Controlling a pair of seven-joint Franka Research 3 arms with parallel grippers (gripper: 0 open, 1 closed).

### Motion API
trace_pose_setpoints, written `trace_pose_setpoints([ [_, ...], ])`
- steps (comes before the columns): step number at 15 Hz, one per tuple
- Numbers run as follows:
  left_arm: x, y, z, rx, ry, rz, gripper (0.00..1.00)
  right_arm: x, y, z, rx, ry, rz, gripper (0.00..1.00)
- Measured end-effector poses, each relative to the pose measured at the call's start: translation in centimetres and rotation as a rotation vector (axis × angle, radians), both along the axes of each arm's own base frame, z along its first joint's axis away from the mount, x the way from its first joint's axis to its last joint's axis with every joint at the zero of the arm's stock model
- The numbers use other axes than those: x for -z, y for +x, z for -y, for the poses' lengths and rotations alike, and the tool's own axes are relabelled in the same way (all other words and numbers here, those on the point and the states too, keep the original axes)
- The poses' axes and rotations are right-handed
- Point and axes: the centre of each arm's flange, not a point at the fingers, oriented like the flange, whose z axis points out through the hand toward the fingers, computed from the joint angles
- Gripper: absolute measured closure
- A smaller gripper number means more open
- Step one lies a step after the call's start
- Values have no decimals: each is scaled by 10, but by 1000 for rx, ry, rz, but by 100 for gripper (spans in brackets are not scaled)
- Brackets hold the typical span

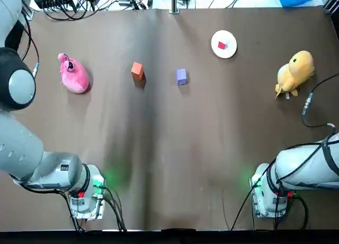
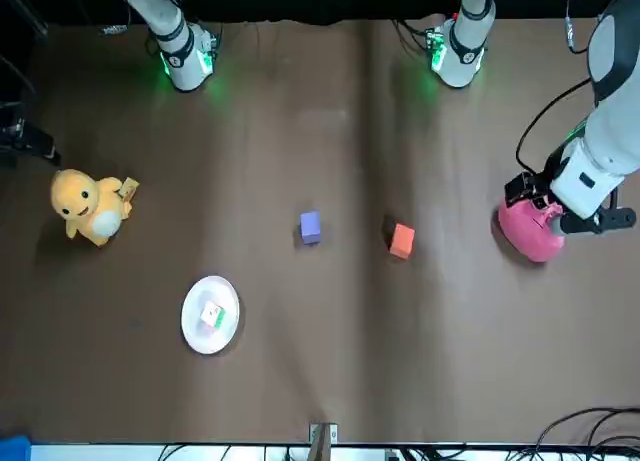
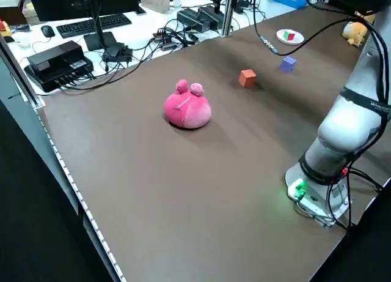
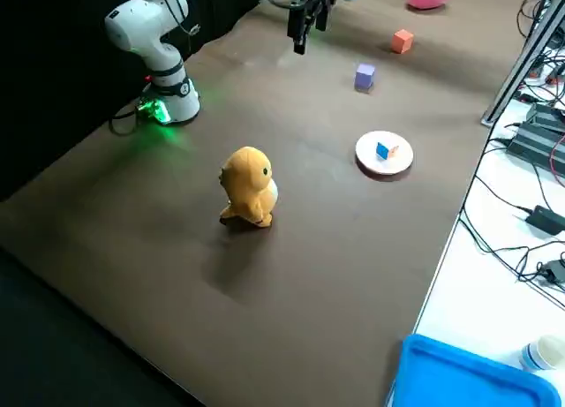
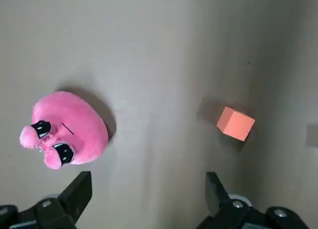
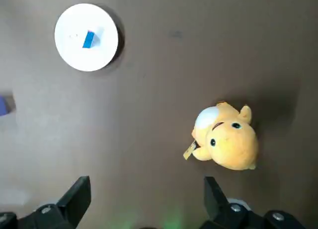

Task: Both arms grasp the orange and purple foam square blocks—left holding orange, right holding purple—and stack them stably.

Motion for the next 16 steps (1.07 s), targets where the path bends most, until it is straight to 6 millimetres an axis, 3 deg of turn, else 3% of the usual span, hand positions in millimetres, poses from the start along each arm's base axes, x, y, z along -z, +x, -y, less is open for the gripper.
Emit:
trace_pose_setpoints([
  [2,8,6,6,8,-8,-10,0,0,1,-22,4,16,-5,0],
  [7,41,10,52,70,-94,-87,0,1,1,-83,104,25,-13,0],
  [9,51,9,46,77,-209,-152,0,3,1,-102,144,20,-15,0],
  [11,62,14,29,119,-314,-185,0,10,4,-126,189,15,-13,0],
  [12,79,17,13,201,-381,-219,0,24,9,-158,242,9,-8,0],
  [16,111,18,-1,334,-583,-285,0,73,23,-240,331,-3,-6,0],
])
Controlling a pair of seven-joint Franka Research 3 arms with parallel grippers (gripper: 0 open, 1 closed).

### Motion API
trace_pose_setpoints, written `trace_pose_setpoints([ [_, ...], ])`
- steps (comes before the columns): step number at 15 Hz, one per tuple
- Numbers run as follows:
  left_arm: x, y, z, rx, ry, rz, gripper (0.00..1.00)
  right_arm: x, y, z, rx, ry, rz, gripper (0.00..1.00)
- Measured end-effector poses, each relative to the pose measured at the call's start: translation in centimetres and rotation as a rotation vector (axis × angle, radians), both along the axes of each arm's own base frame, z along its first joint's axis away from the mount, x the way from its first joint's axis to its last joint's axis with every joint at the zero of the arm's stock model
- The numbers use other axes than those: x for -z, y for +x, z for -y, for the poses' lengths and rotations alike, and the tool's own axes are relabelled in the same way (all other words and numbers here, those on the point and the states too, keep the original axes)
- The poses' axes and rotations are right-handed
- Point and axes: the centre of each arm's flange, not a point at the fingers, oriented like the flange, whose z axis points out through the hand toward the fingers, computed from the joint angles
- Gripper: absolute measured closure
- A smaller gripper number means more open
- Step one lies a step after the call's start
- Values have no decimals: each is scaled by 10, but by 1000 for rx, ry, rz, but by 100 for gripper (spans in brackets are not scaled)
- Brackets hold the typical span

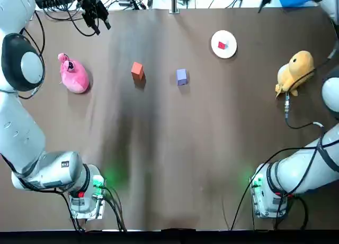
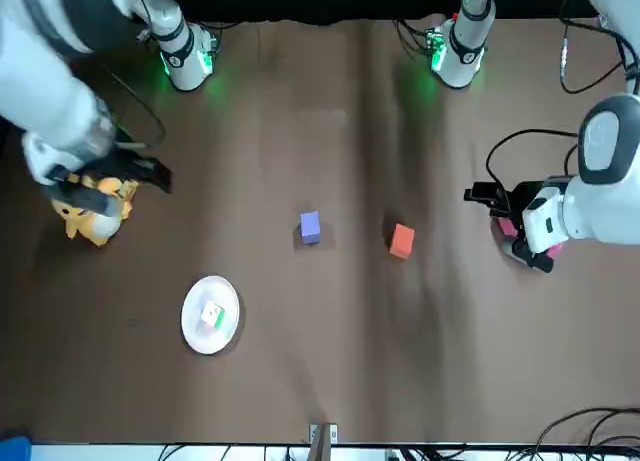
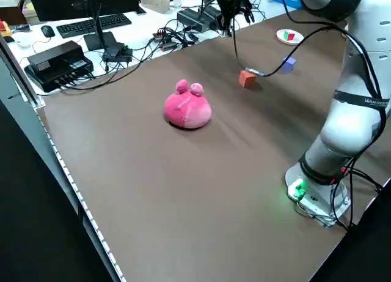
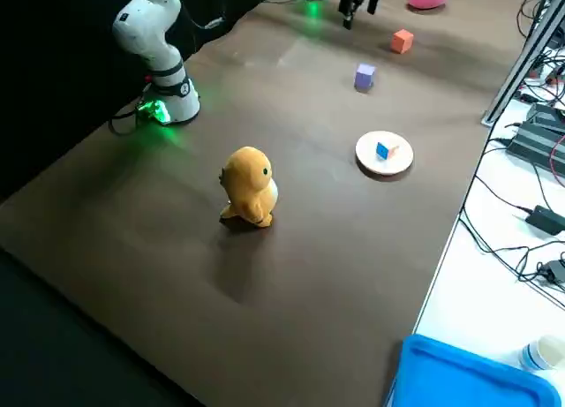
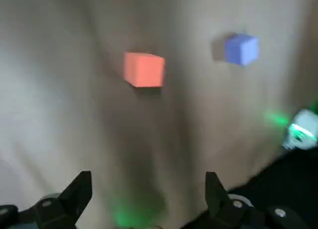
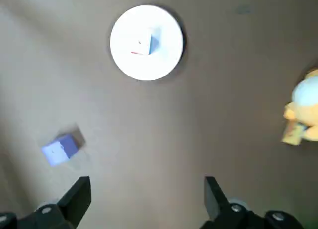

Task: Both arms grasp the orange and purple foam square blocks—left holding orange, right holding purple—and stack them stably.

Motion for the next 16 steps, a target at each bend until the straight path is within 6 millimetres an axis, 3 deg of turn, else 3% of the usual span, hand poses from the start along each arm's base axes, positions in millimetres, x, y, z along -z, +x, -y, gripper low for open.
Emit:
trace_pose_setpoints([
  [6,44,1,-19,107,-376,-46,0,88,9,-102,260,-29,-7,0],
  [8,61,2,-20,148,-498,-33,0,112,7,-120,306,-45,-25,0],
  [12,90,5,-13,197,-727,7,0,148,10,-137,482,-70,-42,0],
  [16,110,7,-6,301,-891,139,0,174,-9,-177,658,-109,-61,0],
])
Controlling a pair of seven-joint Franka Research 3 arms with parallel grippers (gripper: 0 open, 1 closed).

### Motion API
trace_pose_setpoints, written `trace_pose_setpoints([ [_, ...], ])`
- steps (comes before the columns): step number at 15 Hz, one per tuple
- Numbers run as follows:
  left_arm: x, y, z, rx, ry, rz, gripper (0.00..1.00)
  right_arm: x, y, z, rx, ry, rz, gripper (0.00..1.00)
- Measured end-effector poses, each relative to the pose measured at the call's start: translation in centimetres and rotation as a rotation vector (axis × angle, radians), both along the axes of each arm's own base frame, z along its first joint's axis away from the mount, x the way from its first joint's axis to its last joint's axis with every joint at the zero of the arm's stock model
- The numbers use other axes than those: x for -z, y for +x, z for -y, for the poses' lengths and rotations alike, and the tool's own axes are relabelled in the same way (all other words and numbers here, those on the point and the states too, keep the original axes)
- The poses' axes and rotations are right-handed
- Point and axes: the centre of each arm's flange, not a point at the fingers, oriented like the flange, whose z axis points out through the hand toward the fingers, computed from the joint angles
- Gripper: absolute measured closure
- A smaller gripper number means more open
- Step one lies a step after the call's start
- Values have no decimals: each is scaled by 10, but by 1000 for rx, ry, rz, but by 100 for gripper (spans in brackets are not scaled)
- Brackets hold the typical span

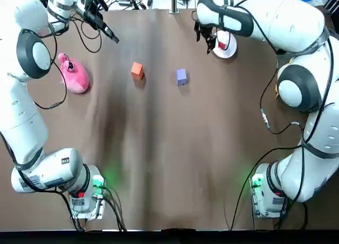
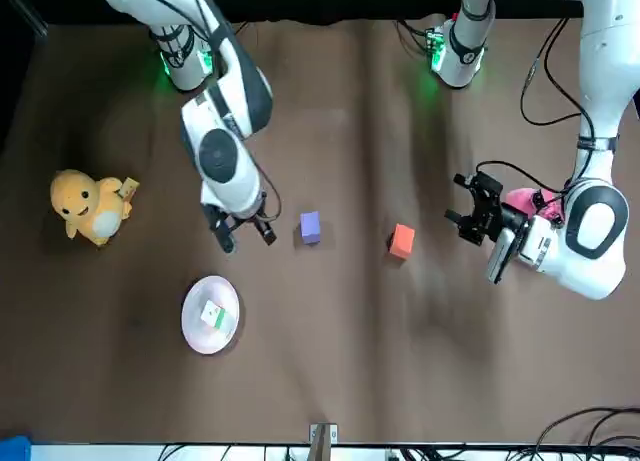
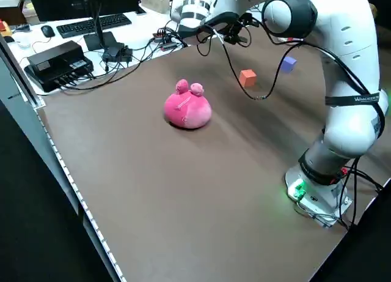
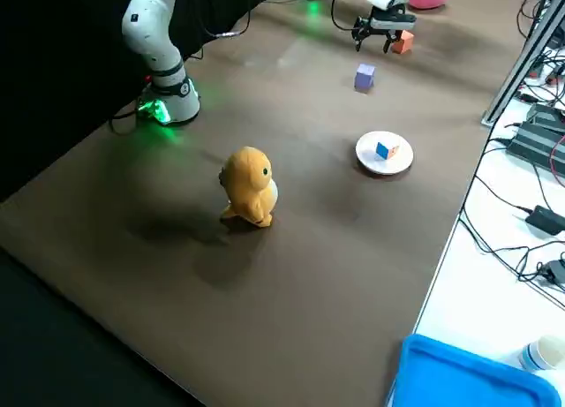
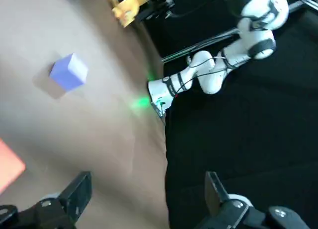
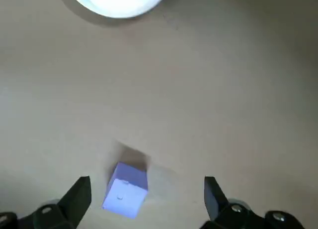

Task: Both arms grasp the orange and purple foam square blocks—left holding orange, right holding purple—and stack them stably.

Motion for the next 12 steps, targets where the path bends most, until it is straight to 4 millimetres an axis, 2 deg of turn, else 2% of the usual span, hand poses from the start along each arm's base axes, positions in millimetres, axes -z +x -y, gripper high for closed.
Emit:
trace_pose_setpoints([
  [2,9,0,8,33,-103,92,0,5,-7,-22,120,32,11,0],
  [4,16,0,13,45,-163,136,0,11,-8,-29,172,60,-6,0],
  [7,33,-1,17,50,-273,211,0,31,-9,-40,219,67,-11,0],
  [12,76,-7,16,12,-359,347,0,87,-25,-76,389,60,10,0],
])
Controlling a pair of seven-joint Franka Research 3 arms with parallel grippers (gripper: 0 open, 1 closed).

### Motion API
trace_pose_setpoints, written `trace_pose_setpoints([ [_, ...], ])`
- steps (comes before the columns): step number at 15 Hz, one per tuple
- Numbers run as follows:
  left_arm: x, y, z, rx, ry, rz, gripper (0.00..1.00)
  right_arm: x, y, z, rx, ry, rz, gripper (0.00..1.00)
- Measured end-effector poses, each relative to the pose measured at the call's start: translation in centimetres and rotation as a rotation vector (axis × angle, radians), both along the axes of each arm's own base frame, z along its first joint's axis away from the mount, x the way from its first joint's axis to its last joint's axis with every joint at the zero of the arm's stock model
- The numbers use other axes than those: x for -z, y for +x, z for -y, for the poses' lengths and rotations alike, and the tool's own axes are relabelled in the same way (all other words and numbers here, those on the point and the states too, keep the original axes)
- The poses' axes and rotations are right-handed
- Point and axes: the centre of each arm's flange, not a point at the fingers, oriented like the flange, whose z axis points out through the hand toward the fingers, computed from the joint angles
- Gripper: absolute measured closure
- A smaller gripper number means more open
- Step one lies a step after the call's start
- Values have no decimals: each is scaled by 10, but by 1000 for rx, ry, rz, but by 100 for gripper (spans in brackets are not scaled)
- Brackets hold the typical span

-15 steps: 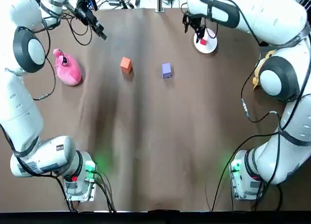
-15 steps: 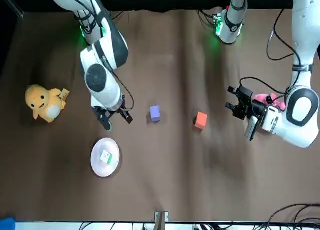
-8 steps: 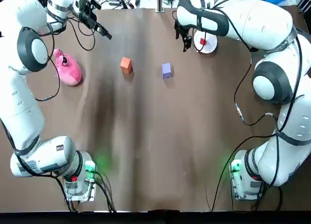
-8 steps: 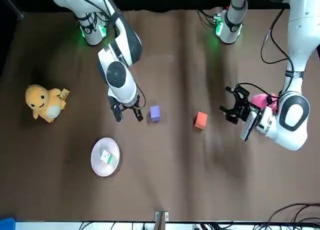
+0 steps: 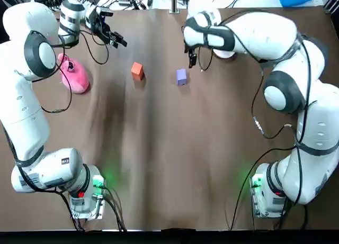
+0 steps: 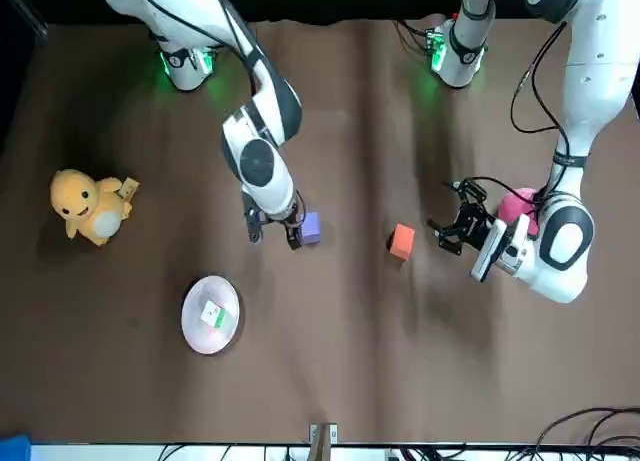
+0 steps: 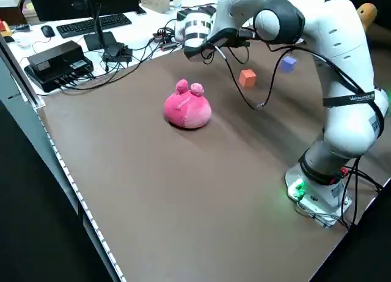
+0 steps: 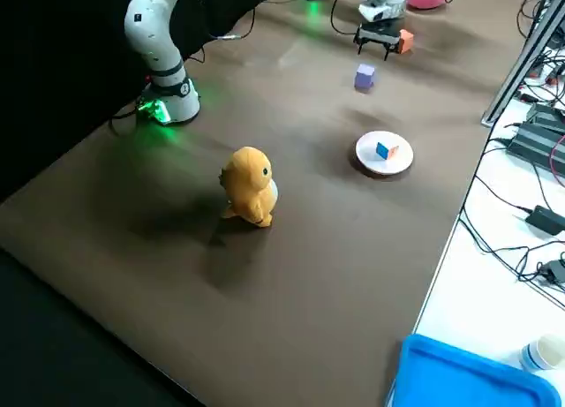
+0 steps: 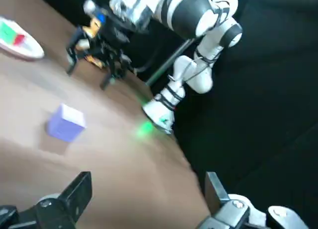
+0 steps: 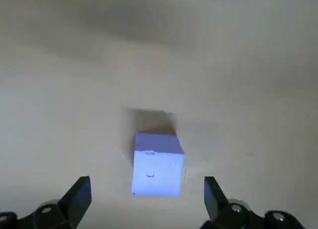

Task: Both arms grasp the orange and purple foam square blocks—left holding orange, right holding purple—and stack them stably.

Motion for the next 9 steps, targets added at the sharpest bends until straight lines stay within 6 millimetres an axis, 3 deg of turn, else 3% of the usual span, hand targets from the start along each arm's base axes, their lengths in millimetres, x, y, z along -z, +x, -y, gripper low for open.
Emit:
trace_pose_setpoints([
  [4,40,-14,0,-112,-92,210,0,38,-21,-26,56,-5,8,0],
  [9,71,-45,-1,-241,-121,376,0,55,-27,-29,53,-21,-9,0],
])
